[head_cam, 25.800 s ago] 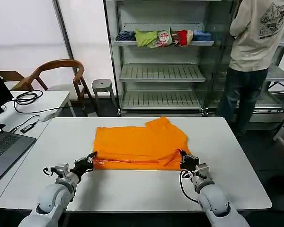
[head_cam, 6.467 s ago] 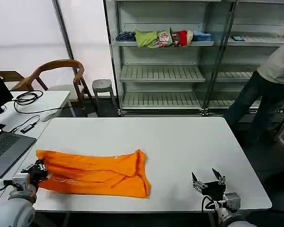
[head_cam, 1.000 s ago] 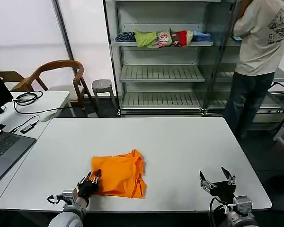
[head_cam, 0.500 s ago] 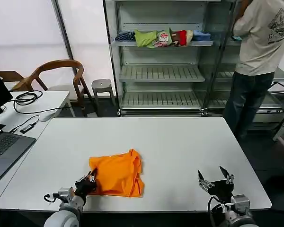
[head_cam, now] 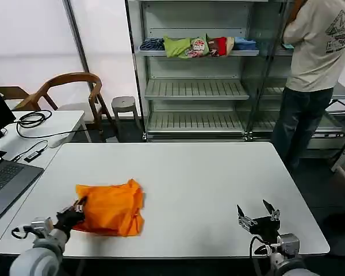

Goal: Fold and organize the clothes.

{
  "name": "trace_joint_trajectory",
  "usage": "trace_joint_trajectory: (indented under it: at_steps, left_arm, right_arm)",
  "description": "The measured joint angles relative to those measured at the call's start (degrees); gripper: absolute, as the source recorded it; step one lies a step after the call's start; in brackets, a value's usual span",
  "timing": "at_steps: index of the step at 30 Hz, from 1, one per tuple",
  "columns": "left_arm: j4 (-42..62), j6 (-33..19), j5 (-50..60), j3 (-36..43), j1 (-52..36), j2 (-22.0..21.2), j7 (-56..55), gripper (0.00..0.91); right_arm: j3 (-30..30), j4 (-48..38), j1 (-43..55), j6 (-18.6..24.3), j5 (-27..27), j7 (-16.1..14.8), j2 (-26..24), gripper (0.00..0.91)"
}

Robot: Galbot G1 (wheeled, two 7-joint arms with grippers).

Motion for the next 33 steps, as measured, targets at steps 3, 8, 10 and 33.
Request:
trace_joint_trajectory:
  at_steps: [3, 8, 10, 33]
  left_arm:
    - [0.0, 1.4, -1.6, -3.9, 1.1, 2.5, -0.1, 0.02]
    - [-1.1, 3.1, -3.7, -10.5, 3.3, 6.5, -0.3, 0.02]
    - [-2.2, 3.8, -4.1, -12.2, 4.0, 7.2, -0.4, 0.01]
    - [-12.9, 1.7, 22.1, 23.5, -0.3, -9.7, -4.0, 0.02]
  right_arm:
    - [-0.4, -0.4, 0.6, 0.3, 0.1, -0.1, -0.2, 0.907]
    - [-1.2, -1.3, 1.8, 0.6, 0.1, -0.1, 0.0, 0.907]
    - [-1.6, -1.7, 2.2, 0.6, 0.1, -0.1, 0.0, 0.907]
    - [3.4, -1.2, -1.4, -0.1, -0.2, -0.1, -0.7, 0.907]
